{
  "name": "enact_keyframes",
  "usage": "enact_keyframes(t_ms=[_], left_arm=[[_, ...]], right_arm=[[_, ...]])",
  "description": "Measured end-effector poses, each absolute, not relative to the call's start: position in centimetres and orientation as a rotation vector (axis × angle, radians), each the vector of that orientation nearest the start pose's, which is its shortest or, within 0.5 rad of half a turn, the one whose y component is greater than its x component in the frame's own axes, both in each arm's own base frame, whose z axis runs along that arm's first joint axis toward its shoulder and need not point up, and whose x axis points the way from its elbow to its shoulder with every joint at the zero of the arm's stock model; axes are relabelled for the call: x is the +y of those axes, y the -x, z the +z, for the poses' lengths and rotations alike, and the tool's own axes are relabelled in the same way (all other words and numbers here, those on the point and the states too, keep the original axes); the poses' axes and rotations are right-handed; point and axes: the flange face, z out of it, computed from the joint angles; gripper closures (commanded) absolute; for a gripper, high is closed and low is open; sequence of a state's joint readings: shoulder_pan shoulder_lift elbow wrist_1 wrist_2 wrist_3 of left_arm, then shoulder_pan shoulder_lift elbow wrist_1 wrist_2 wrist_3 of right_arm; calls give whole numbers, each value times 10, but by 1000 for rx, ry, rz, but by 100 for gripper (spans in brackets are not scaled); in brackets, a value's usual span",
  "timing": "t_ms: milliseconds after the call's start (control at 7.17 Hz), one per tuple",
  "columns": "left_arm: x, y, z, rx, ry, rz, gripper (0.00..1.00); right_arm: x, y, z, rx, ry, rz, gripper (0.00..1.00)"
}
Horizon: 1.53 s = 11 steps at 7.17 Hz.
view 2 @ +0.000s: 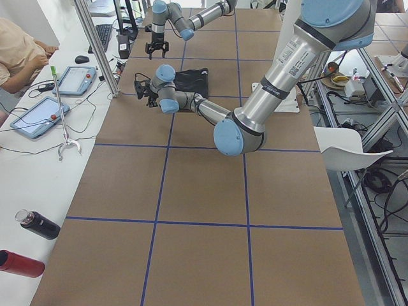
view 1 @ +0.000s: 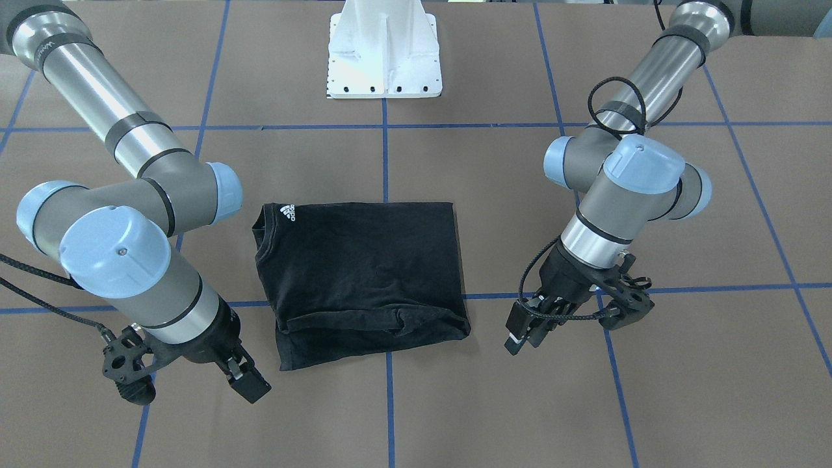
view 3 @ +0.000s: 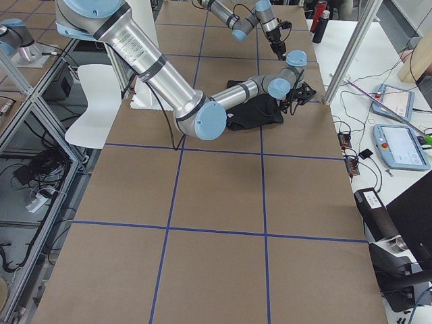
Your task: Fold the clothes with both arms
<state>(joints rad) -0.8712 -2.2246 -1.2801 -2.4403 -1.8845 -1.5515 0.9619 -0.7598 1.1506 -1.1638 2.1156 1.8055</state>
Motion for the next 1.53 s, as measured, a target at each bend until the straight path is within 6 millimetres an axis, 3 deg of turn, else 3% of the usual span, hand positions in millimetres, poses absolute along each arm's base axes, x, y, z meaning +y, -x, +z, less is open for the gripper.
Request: enact_keyframes(t_ms=[279, 419, 698, 837, 977, 1256, 1395, 1535], left_arm=[[-601, -364, 316, 1174, -375, -362, 45], [-582, -334, 324, 1101, -426, -242, 45], [-554, -249, 361, 979, -477, -3, 43], [-544, -200, 397, 942, -477, 107, 35], [-529, -155, 441, 901, -476, 200, 0], [-498, -73, 529, 798, -481, 322, 0], [-482, -41, 565, 761, -471, 344, 0], [-469, -21, 586, 741, -457, 343, 0]], right_arm=[[-686, 313, 356, -934, 121, 716, 0], [-674, 263, 390, -915, 71, 620, 0], [-641, 162, 446, -880, 14, 445, 0], [-614, 111, 476, -869, -8, 352, 0], [-579, 68, 505, -860, -20, 254, 0], [-514, 14, 562, -822, -26, 63, 0], [-494, -4, 583, -810, -24, 3, 0], [-483, -16, 594, -805, -22, -25, 0]])
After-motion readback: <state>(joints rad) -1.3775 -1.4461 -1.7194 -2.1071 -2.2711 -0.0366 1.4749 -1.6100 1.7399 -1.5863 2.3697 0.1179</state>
